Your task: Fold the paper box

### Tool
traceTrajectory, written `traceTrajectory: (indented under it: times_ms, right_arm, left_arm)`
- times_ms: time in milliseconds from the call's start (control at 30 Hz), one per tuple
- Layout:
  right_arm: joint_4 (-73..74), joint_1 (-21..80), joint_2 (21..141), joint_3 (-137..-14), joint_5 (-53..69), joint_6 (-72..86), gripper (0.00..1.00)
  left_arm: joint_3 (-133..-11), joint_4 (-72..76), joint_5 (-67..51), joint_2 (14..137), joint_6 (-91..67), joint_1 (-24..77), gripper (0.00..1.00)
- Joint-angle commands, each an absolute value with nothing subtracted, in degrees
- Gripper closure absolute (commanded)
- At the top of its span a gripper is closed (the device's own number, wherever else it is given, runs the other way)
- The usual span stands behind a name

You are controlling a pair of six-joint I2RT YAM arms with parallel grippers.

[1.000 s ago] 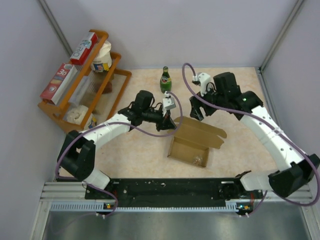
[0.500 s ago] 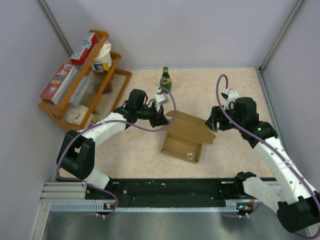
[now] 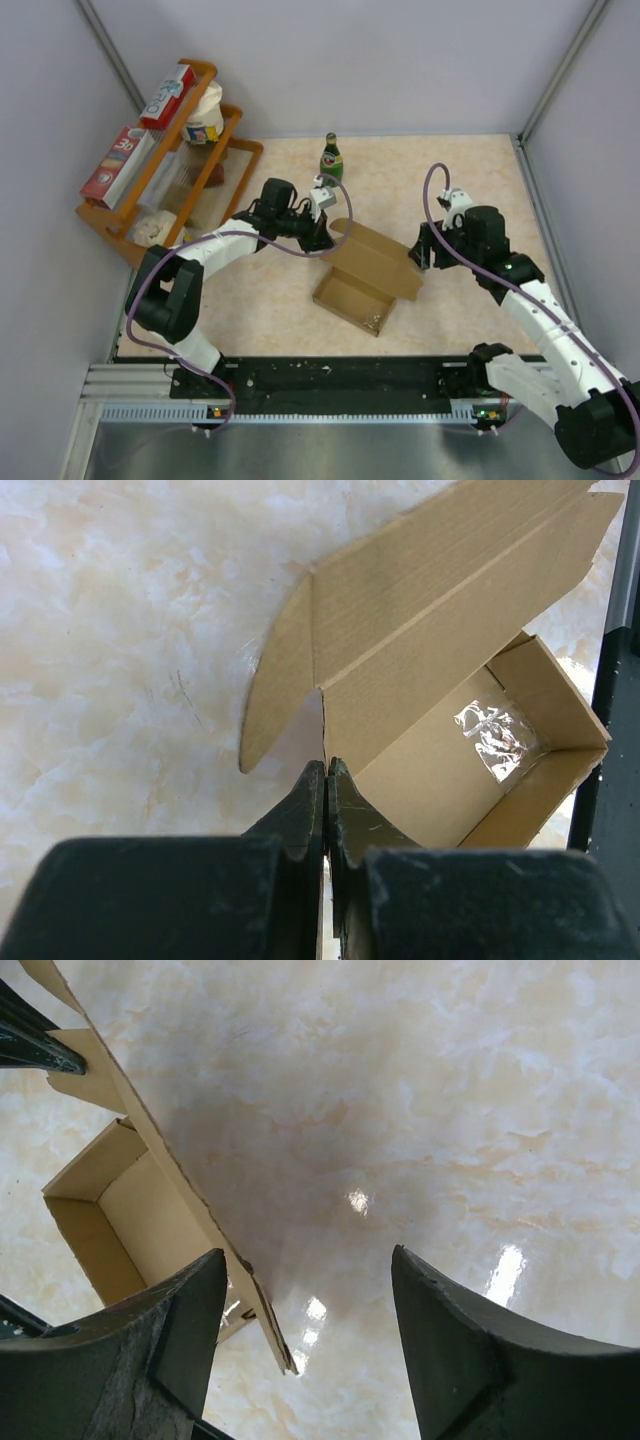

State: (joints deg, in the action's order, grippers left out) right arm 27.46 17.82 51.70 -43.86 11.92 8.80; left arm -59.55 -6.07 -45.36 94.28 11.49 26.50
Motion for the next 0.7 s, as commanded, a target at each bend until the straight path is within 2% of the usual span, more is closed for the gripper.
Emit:
traceTrajectory:
  times_ms: [0,200,433,667]
  right_arm:
    - [24.3,17.8,53.0,-44.0,14.4,9.9,0.35]
    - [26.2,17.7,52.5,-43.8,20.6,12.8,0.39]
    - [32.2,17.8,52.0,-43.9,20.2,16.5,0.44]
    - [32.0,17.8,52.5,-41.7,19.5,16.9,0.49]
  left_arm:
    - [-60.9,-4.7,-45.4,94.0,12.1,26.2,1.00]
    - [-60.4,-5.3,-43.1,93.1,11.3,26.0,1.00]
    - [-59.8,-4.1,-42.4,92.3,8.7,25.4,1.00]
    - [-59.2,-3.3,-43.1,91.3,7.6,24.8,1.00]
